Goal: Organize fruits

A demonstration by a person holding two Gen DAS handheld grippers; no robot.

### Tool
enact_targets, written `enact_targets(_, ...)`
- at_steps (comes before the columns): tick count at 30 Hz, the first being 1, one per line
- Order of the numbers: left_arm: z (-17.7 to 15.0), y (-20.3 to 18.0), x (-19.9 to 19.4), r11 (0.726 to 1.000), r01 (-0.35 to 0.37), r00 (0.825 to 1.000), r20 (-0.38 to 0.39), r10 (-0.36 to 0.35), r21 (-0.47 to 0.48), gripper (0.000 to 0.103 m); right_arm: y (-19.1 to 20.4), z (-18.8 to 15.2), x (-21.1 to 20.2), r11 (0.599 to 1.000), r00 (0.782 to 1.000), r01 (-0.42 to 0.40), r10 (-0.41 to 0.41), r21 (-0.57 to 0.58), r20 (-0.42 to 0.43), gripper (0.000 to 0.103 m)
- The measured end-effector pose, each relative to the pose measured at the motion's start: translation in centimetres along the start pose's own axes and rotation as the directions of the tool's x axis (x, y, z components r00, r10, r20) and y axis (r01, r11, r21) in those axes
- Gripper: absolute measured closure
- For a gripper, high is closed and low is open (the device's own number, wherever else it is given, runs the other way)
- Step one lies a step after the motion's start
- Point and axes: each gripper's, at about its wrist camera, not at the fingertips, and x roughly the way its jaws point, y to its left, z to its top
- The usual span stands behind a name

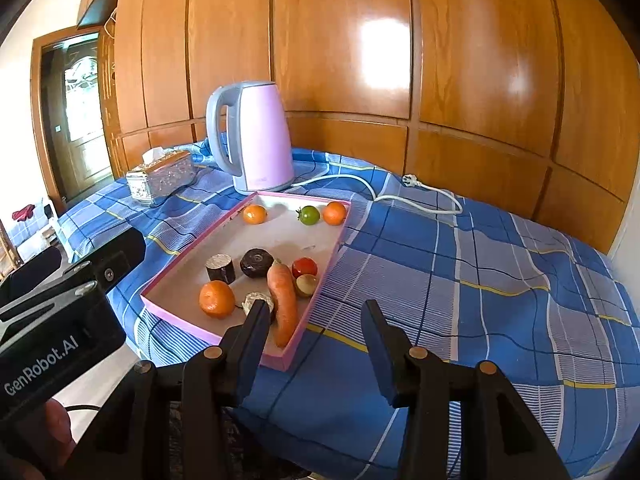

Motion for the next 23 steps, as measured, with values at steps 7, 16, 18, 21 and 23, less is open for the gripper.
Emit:
enact_targets(7,0.08,0.07,-0.31,1.000,0.002,1.000,0.009,-0.002,0.001,0.001,0.25,-0.02,-0.09,1.000,1.000,-0.003,0.003,-0.004,0.003,0.055)
enact_targets(16,0.16,0.17,-0.44,1.000,-0.009,0.999,0.032,0.009,0.016,0.001,0.09,0.03,0.30,1.000,1.000,-0.005,0.005,-0.001,-0.003,0.055)
enact_targets(18,0.22,0.37,-0.31,1.000,-0.003,1.000,0.030,0.003,0.014,0.001,0.01,-0.03,0.36,1.000,1.000,-0.006,0.006,0.002,-0.005,0.055)
enact_targets(21,0.27,0.48,-0.11,1.000,0.000,1.000,0.022,0.000,0.014,0.001,-0.07,-0.04,0.57,1.000,1.000,-0.008,0.008,0.002,-0.009,0.055)
enact_targets(23,0.27,0.54,0.07,1.000,-0.002,1.000,0.016,0.002,0.013,0.001,-0.15,0.00,0.68,1.000,1.000,-0.010,0.010,0.002,-0.010,0.055)
